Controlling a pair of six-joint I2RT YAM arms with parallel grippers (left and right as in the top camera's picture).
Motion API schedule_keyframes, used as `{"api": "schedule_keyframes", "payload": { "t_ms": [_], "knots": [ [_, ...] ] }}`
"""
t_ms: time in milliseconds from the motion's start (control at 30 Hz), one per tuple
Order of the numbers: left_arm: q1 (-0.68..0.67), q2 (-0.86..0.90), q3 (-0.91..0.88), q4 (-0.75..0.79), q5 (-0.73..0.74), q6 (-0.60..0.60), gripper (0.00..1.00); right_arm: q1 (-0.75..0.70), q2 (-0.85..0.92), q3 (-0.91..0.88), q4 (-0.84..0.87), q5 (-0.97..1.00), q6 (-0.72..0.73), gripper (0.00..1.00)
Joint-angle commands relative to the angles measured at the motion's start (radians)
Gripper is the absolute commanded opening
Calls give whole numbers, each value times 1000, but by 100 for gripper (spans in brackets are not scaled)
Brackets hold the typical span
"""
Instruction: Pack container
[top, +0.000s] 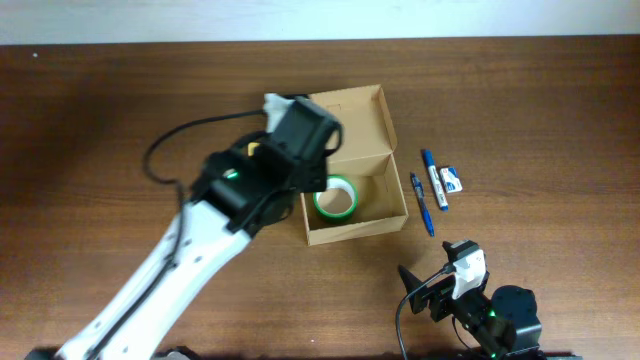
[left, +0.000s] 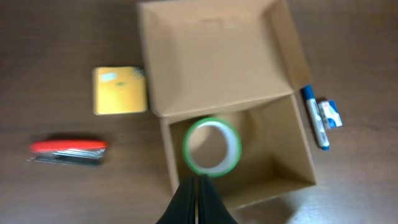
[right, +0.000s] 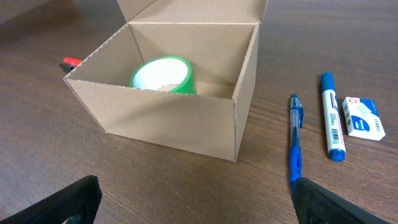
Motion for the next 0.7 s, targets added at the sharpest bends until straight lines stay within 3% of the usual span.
{"api": "schedule_keyframes", "payload": {
  "t_ms": [0, 67, 200, 433, 500, 533, 567, 600, 667],
  "knots": [
    [48, -71, 15, -47, -47, 14, 2, 5, -8, -6, 1, -10, 5, 99],
    [93, -122, 15, -80, -47, 24, 2, 5, -8, -6, 1, -10, 5, 99],
    [151, -214, 14, -125, -43, 161, 2, 5, -8, -6, 1, -10, 5, 99],
    [162, -239, 12, -149, -9, 164, 2, 5, -8, -6, 40, -19, 18, 99],
    [162, -239, 12, -143, -10, 164, 2, 5, -8, -6, 101, -46, 187, 99],
    [162, -239, 12, -135, -10, 175, 2, 5, -8, -6, 114, -47, 333, 99],
    [162, -239, 12, -122, -10, 192, 2, 5, -8, -6, 100, -51, 589, 99],
    [163, -239, 12, -112, -9, 196, 2, 5, -8, -6, 79, -81, 719, 99],
    [162, -239, 12, -100, -10, 198, 2, 5, -8, -6, 81, -54, 792, 99]
  ]
}}
